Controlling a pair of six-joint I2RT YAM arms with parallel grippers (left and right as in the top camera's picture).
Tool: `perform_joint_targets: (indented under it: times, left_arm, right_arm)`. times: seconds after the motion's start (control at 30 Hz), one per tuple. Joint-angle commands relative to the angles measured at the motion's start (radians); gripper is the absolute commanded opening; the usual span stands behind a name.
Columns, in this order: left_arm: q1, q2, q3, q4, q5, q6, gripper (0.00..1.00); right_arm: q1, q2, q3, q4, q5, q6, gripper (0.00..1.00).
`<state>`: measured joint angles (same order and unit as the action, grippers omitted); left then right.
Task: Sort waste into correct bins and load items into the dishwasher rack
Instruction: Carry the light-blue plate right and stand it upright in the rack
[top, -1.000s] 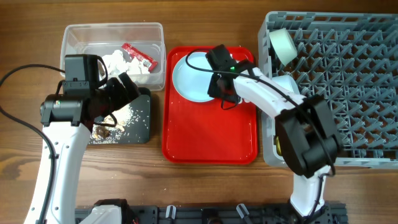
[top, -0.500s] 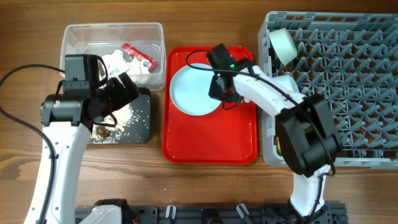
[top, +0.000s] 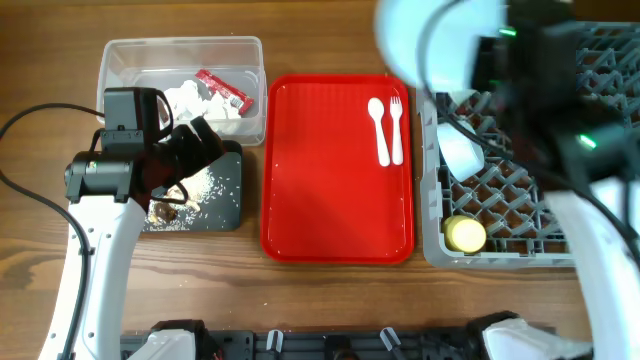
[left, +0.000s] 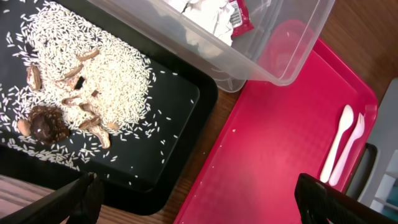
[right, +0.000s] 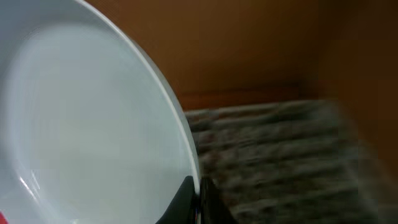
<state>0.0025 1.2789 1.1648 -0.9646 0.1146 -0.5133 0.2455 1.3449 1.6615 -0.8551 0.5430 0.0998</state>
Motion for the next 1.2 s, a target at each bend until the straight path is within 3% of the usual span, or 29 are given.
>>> perform_joint_targets:
  times: [0.0,0.2,0.43,1.17]
  left_arm:
    - [0.006,0.000,0.017,0.002,0.008,0.011,1.00]
    - [0.006,0.000,0.017,0.002,0.008,0.011,1.00]
    - [0.006,0.000,0.017,0.002,0.008,0.011,1.00]
    - [0.006,0.000,0.017,0.002,0.008,0.011,1.00]
  right_arm:
    - [-0.090,-0.005,-0.006,0.003,0.274,-0.315,0.04]
    - [-0.225,0.037,-0.018,0.058,0.287,-0.499,0.04]
    - [-0.254,0.185,-0.020,0.069,0.316,-0.702,0.04]
    - [-0.253,0.431,-0.021,-0.007,0.194,-0.586,0.04]
